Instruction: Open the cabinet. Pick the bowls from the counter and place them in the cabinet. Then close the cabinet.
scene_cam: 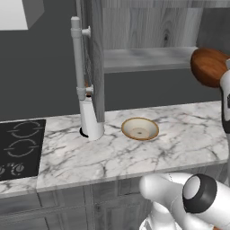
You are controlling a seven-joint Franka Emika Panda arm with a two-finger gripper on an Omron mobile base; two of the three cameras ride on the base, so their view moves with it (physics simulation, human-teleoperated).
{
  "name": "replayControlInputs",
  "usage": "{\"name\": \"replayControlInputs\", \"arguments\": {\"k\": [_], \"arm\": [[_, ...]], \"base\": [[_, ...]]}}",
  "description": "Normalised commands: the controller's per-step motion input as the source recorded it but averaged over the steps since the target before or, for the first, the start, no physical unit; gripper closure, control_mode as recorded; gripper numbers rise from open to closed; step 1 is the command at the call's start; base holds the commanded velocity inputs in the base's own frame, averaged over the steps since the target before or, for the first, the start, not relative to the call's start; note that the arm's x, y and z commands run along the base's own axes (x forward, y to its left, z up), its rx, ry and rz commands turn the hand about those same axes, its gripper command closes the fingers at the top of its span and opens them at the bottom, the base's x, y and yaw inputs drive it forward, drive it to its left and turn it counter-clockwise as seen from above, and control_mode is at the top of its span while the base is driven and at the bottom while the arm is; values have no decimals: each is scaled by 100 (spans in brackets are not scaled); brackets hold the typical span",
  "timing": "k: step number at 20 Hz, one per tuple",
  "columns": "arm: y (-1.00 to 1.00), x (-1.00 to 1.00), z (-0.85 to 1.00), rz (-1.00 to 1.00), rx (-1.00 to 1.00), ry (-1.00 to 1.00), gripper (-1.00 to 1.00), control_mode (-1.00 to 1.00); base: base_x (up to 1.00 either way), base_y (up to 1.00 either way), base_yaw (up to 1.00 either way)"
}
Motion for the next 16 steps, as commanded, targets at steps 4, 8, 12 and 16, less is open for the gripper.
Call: {"name": "replayControlInputs", "arguments": {"k": [4,8,12,16], "arm": [[7,22,5,-3,0,0,100,-100],[5,17,7,-3,0,-4,100,-100],[2,12,13,-2,0,-2,100,-100],[0,7,21,0,0,-1,100,-100]], "base": [[0,0,0],[0,0,0],[0,0,0],[0,0,0]]}}
